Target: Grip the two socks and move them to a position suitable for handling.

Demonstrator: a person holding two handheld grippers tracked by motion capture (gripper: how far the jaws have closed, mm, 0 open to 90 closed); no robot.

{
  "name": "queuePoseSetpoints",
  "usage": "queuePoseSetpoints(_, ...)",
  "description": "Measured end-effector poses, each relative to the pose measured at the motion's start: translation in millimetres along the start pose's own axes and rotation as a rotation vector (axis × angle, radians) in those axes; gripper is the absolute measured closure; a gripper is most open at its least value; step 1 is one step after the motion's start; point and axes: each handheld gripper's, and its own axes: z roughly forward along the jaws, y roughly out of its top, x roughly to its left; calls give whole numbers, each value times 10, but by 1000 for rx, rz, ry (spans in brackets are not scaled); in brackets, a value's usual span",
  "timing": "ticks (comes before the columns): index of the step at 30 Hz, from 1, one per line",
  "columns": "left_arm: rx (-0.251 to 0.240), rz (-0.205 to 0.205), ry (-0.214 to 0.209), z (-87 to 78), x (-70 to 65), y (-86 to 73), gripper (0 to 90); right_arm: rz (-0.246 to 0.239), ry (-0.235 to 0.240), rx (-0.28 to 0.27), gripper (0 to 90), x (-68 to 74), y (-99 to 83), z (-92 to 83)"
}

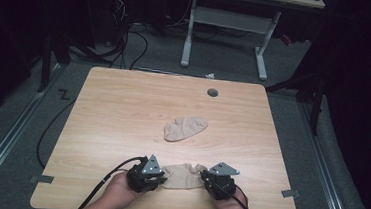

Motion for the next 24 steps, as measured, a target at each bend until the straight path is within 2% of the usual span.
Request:
queuePoseSetpoints(3, 2, -15, 25, -78, 40, -77, 743, -12, 32, 2, 832, 72, 27, 31)
queuePoseSetpoints(7, 7, -40, 36, -194, 82, -189, 735, -43, 67, 3, 814, 178, 56, 55)
queuePoseSetpoints(9, -29, -119, 40, -227, 51, -253, 733, -52, 89, 3, 814, 221, 78, 79)
queuePoseSetpoints(10, -45, -136, 50, -241, 42, -277, 733, -53, 102, 3, 814, 244, 92, 93)
queuePoseSetpoints(12, -7, -105, 64, -310, 64, -313, 733, -64, 119, 6, 809, 293, 126, 121)
queuePoseSetpoints(14, -6, -111, 80, -347, 59, -350, 730, -81, 131, 1, 803, 347, 152, 154)
queuePoseSetpoints(15, 22, -77, 87, -385, 87, -365, 729, -90, 136, -1, 800, 373, 164, 167)
queuePoseSetpoints(19, 34, -92, 92, -428, 114, -392, 721, -115, 147, -10, 795, 426, 191, 205)
queuePoseSetpoints(24, 33, -85, 97, -413, 112, -374, 705, -102, 159, -14, 782, 412, 183, 207)
